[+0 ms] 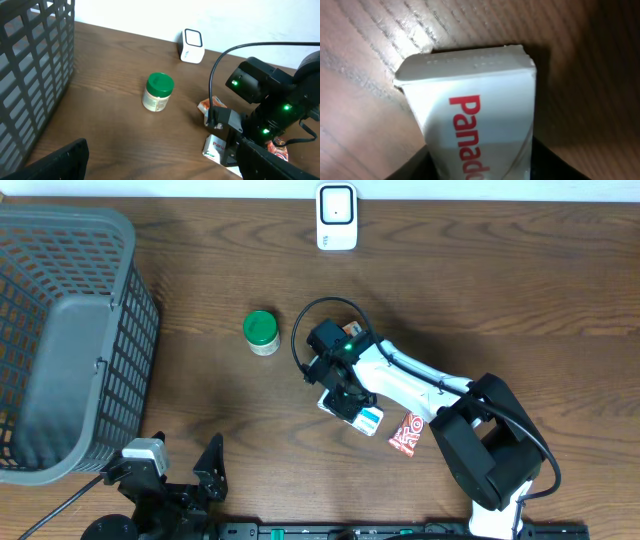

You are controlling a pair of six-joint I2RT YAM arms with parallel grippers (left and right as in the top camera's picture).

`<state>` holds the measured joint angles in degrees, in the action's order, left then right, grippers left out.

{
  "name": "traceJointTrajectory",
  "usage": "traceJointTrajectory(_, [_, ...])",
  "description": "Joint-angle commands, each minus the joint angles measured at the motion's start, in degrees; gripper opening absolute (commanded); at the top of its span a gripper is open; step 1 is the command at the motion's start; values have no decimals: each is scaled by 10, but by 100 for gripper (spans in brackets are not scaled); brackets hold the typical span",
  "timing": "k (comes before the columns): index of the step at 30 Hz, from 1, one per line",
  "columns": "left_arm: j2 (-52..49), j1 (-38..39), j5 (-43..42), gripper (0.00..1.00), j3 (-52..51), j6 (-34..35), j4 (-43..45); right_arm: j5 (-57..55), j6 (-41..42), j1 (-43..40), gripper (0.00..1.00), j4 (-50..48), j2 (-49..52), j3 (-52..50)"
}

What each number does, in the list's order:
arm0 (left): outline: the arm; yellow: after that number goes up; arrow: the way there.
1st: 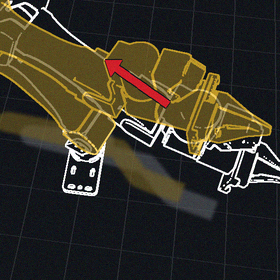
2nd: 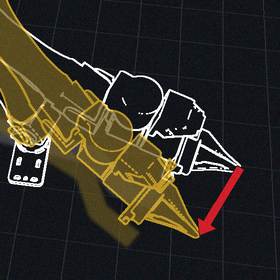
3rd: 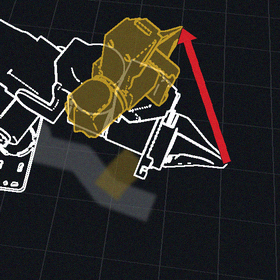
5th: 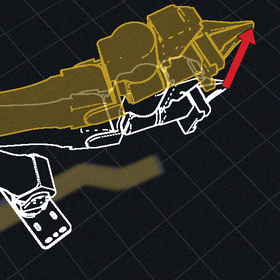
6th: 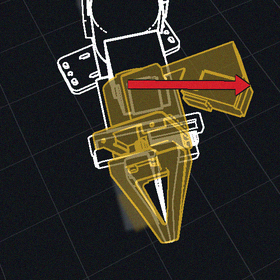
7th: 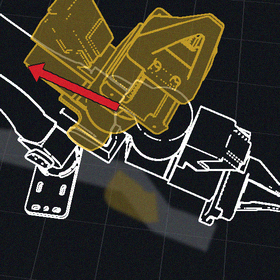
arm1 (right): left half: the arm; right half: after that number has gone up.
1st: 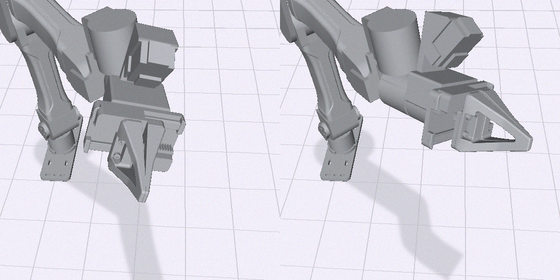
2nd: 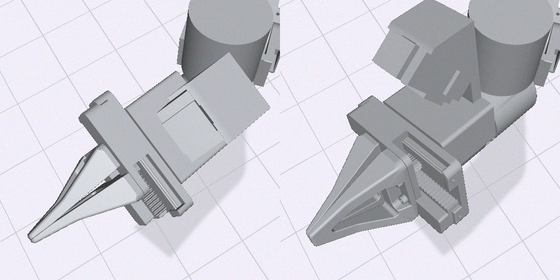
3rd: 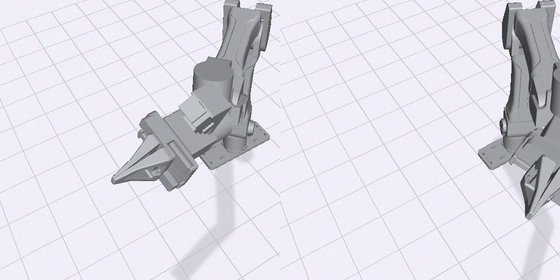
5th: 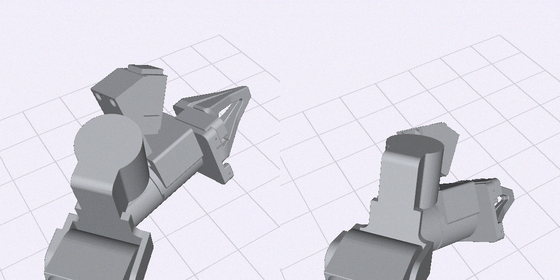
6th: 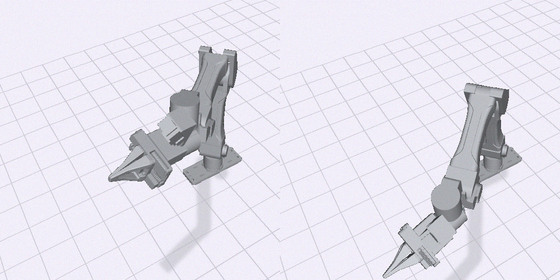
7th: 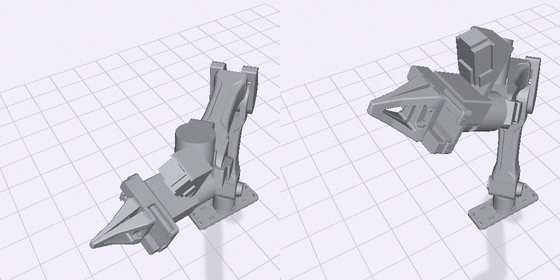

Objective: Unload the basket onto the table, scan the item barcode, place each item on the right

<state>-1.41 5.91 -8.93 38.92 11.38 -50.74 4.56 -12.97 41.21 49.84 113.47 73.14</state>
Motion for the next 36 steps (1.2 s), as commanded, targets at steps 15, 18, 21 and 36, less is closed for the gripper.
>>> traceJointTrajectory(15, [0, 3, -7, 94, -1, -1, 2, 287, 30, -7, 41, 111, 12, 92])
traceJointTrajectory(18, [0, 3, -7, 94, -1, -1, 2, 354, 30, -21, 44, 151, 12, 125])
traceJointTrajectory(21, [0, 3, -7, 94, -1, -1, 2, 443, 30, -44, 44, 169, 12, 140])
traceJointTrajectory(36, [0, 3, -7, 94, -1, -1, 2, 629, -34, -210, 54, 185, 12, 141])
